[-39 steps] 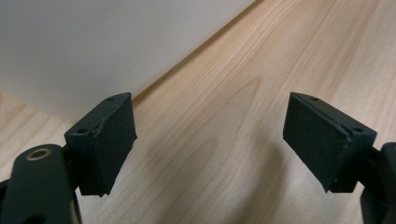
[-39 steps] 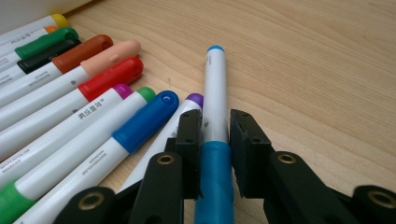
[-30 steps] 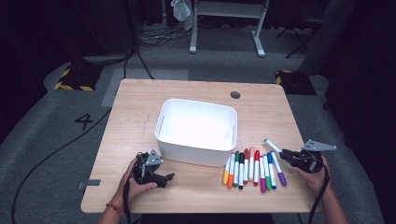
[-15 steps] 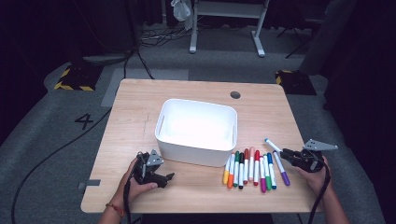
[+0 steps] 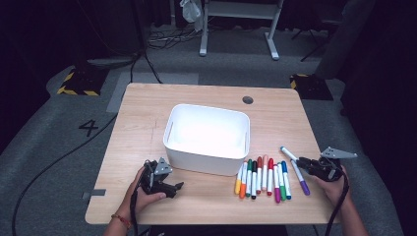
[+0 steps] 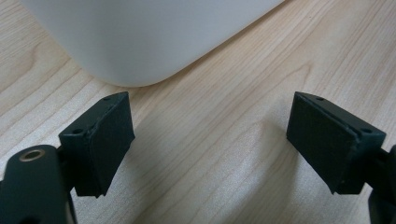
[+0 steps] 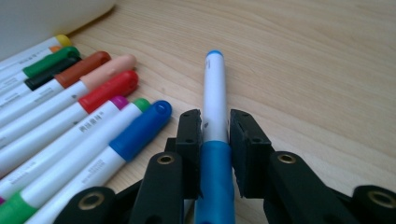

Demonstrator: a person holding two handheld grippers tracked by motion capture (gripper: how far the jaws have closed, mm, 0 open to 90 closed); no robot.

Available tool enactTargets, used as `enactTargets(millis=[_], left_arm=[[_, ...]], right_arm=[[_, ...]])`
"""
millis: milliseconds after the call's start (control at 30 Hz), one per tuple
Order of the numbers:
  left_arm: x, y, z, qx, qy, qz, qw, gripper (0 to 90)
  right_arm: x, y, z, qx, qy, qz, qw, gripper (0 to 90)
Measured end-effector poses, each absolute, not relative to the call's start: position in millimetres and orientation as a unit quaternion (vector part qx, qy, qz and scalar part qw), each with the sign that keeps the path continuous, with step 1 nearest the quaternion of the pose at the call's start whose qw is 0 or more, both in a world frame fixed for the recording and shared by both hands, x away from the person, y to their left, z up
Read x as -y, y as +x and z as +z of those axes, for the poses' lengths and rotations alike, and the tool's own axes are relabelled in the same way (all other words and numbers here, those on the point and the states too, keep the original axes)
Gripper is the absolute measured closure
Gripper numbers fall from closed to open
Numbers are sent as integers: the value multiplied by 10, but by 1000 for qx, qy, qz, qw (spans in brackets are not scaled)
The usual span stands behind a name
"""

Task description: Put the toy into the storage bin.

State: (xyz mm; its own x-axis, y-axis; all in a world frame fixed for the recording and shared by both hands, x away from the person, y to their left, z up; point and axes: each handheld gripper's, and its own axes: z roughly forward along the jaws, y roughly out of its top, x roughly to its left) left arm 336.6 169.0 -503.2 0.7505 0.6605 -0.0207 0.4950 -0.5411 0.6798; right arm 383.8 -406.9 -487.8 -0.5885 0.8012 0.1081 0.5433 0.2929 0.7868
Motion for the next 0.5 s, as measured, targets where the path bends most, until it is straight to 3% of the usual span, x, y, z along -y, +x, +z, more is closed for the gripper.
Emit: enactTargets(millis=[500], left_arm=[[-1687,3358,-5033,-334,869,121,345,151]], right_arm=[[4037,3842,-4917,-789,426,423,132,746]])
